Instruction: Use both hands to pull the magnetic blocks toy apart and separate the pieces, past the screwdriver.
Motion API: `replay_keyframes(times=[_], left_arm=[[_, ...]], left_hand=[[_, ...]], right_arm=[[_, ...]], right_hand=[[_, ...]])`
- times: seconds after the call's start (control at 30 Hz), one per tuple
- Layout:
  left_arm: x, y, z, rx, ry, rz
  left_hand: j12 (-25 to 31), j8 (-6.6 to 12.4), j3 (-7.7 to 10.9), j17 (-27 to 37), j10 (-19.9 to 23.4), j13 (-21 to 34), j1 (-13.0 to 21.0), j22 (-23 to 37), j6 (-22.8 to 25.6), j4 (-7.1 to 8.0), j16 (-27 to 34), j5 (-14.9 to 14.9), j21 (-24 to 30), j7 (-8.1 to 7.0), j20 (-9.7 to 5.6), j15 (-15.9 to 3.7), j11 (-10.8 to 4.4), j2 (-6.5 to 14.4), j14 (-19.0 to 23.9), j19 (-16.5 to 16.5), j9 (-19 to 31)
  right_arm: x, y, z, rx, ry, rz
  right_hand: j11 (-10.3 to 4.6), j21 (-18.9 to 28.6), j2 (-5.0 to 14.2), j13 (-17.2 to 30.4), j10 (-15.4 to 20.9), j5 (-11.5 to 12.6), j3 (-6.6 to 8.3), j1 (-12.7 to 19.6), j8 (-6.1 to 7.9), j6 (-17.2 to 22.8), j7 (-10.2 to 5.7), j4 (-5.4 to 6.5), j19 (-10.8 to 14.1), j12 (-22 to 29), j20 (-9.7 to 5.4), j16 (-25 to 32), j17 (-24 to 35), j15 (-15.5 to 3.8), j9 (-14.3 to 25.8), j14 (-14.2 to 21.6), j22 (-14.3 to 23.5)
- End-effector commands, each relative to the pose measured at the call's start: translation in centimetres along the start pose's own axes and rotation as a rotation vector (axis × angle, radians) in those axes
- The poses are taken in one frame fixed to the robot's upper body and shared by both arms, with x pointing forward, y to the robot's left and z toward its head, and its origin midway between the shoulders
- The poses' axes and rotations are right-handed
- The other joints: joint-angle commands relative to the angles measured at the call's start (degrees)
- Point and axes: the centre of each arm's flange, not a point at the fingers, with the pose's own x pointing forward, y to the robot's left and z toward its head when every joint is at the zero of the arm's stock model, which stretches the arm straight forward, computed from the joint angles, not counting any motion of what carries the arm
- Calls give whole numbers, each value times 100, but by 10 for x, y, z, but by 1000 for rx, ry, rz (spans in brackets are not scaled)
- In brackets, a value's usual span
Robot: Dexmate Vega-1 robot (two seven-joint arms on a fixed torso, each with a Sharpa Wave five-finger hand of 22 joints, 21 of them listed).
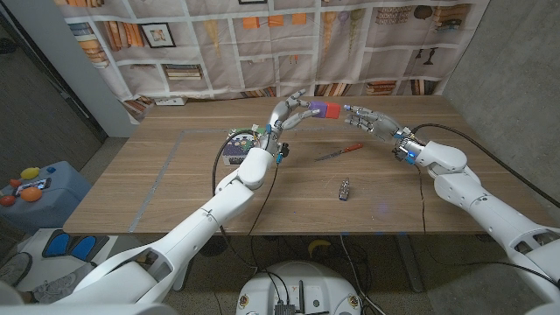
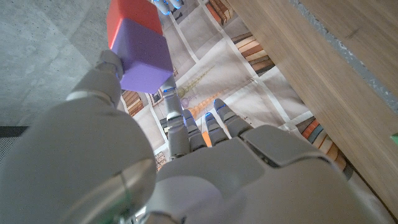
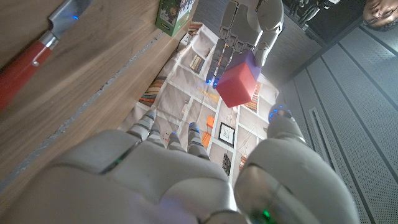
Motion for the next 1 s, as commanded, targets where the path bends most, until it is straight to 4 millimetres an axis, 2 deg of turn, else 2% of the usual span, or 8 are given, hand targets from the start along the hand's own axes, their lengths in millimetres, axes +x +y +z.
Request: replay_keyframes(times=[0.03, 0.6, 1.0], left_arm=[[8, -4, -3, -22, 1, -28], [17, -10, -6, -35, 7, -57], [20, -14, -8, -40, 11, -68]], left_hand=[[4, 230, -28, 17, -24, 11, 417, 29, 804, 13, 6, 25, -2, -776, -5, -106, 7, 448, 6, -10, 42], [12, 240, -60, 16, -16, 11, 429, 29, 855, 8, 13, 34, 5, -790, 0, -102, 7, 467, 12, -15, 47], [15, 240, -76, 16, -11, 11, 441, 29, 867, 4, 14, 39, 8, -795, 5, -100, 13, 473, 15, -16, 49]], right_arm=[[7, 9, 1, -21, 8, -8], [17, 12, 3, -40, 5, -26], [22, 13, 6, -50, -6, -47]], right_hand=[[57, 37, 37, 32, -133, 5, 45, 68, -20, -86, -28, -20, -4, 32, 16, 43, 16, 57, 31, -385, 23], [97, 93, 62, 50, -102, 17, 118, 222, 86, -35, 6, -70, 153, 103, 17, 124, 31, 32, 87, -229, 21], [120, 108, 61, 60, -3, 21, 157, 315, 218, 160, 79, -77, 242, 164, 22, 168, 44, 21, 140, -127, 21]])
